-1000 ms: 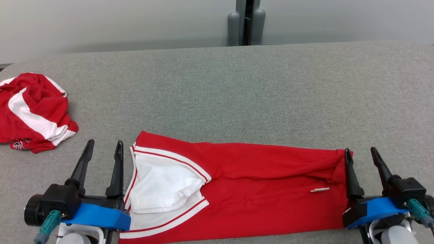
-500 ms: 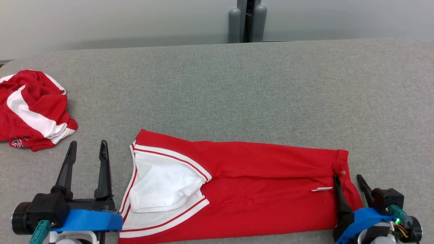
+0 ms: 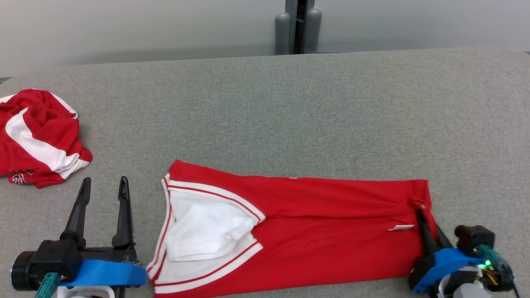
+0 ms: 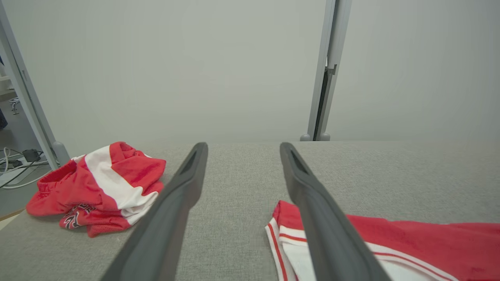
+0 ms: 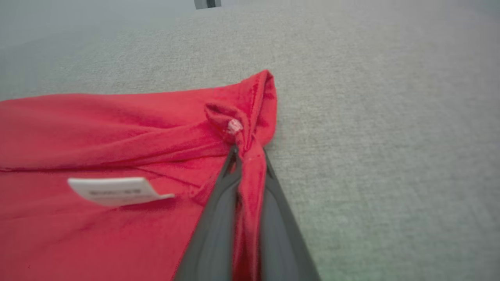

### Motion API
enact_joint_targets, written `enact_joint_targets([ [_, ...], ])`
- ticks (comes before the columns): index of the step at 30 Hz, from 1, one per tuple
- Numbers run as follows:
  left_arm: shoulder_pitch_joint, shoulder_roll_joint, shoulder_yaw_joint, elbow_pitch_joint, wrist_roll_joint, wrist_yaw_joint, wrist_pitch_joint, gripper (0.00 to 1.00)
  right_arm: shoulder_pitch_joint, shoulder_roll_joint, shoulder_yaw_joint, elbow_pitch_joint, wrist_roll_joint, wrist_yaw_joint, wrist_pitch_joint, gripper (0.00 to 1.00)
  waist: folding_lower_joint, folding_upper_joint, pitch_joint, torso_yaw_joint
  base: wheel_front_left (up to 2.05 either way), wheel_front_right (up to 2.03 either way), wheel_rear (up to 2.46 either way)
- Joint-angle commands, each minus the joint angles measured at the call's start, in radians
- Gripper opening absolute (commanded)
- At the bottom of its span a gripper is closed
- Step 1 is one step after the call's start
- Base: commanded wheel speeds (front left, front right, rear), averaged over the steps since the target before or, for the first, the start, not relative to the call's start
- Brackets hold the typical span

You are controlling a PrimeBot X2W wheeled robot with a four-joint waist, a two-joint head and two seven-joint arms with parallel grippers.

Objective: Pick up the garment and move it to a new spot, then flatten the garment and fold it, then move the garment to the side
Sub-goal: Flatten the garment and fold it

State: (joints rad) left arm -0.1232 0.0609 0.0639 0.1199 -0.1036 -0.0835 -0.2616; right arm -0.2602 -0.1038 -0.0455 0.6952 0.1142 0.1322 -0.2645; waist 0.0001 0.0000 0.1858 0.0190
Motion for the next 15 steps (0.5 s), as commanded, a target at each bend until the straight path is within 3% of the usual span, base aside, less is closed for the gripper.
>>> enact_joint_targets([
  [1, 0.009, 0.001, 0.008, 0.001, 0.005, -0.005, -0.004, 1.0, 0.006, -0.032, -0.024, -0.007, 0.007, -0.003, 0.001, 0.0, -0.0001, 0.0, -0.001, -0.001, 0.0, 0.0, 0.0],
  [9, 0.019, -0.007, 0.015, 0.006, 0.015, -0.016, -0.004, 1.0, 0.007, -0.137, -0.161, -0.034, -0.012, -0.003, 0.001, 0.0, -0.0001, 0.0, -0.012, -0.008, 0.0, 0.0, 0.0],
  [15, 0.025, -0.009, 0.018, 0.01, 0.018, -0.022, -0.004, 1.0, 0.002, -0.135, -0.176, -0.071, -0.044, -0.003, 0.001, 0.0, -0.0001, 0.0, -0.023, -0.015, 0.0, 0.0, 0.0],
])
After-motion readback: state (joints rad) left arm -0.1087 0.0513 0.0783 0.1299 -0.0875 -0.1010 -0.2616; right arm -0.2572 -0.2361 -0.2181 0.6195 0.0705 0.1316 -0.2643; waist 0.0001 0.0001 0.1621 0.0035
